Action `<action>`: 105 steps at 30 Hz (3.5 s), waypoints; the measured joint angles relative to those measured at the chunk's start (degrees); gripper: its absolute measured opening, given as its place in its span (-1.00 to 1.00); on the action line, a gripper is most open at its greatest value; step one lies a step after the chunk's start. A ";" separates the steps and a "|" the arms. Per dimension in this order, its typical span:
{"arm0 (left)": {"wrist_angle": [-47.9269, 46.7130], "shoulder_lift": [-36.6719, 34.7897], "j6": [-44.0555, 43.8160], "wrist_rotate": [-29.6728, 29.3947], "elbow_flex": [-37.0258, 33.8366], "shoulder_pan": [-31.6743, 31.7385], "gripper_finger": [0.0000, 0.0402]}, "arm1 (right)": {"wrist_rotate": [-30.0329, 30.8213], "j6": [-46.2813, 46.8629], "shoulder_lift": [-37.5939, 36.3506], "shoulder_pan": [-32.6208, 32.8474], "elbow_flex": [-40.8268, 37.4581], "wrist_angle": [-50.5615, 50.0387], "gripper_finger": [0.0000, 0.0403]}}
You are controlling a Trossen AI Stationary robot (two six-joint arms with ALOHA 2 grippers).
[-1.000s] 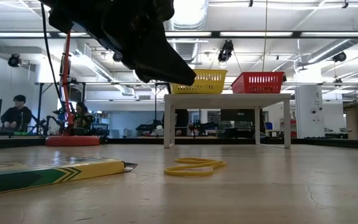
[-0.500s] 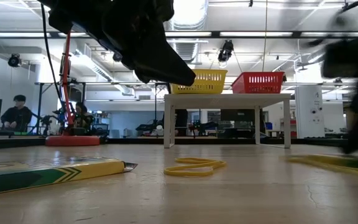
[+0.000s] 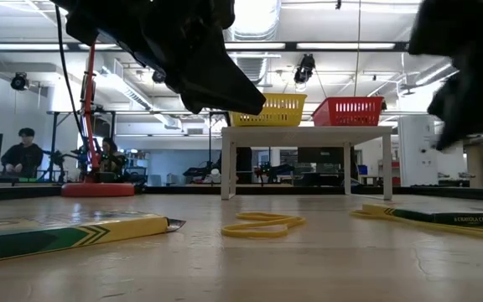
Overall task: Pick & Place Office Desk Supplies
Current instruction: Put the yellow crayon box into the yellow bin on the shelf
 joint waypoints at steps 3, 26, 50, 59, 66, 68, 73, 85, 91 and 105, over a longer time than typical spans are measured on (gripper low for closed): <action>-0.02 0.00 -0.24 0.04 0.00 0.00 -0.37 | -7.46 -2.88 1.34 1.35 -0.31 -0.66 -0.77; 1.03 0.00 -0.04 -1.97 -0.04 0.74 -0.37 | 4.50 -40.74 18.24 -10.62 9.51 8.59 -0.77; 0.75 4.91 -7.49 0.20 1.29 5.29 -0.41 | -4.70 -25.94 9.46 -7.38 3.68 -8.38 -0.77; -1.24 4.36 -5.44 0.23 4.52 5.89 -0.41 | 1.26 -45.78 16.19 -15.96 6.81 15.49 -0.77; -9.31 4.35 -4.61 3.60 6.34 5.22 -0.41 | 5.69 -45.33 10.82 -16.15 8.72 14.44 -0.77; -8.59 4.78 -4.19 7.67 5.84 5.20 -0.41 | 5.75 -39.88 8.81 -16.49 8.15 10.46 -0.77; -3.60 8.62 -1.08 12.16 5.64 5.21 -0.41 | 5.58 -28.56 6.09 -18.32 4.65 3.46 -0.76; 3.08 17.43 0.00 24.45 6.80 11.54 -0.41 | 11.62 -15.24 7.77 -23.26 -8.93 18.40 -0.76; 3.34 18.56 -0.20 23.92 7.04 13.62 -0.41 | 5.80 -11.92 7.36 -22.70 -10.66 19.30 -0.76; -2.57 13.19 0.04 16.90 7.04 16.35 -0.41 | 0.97 1.59 8.10 -13.84 -7.08 21.28 -0.76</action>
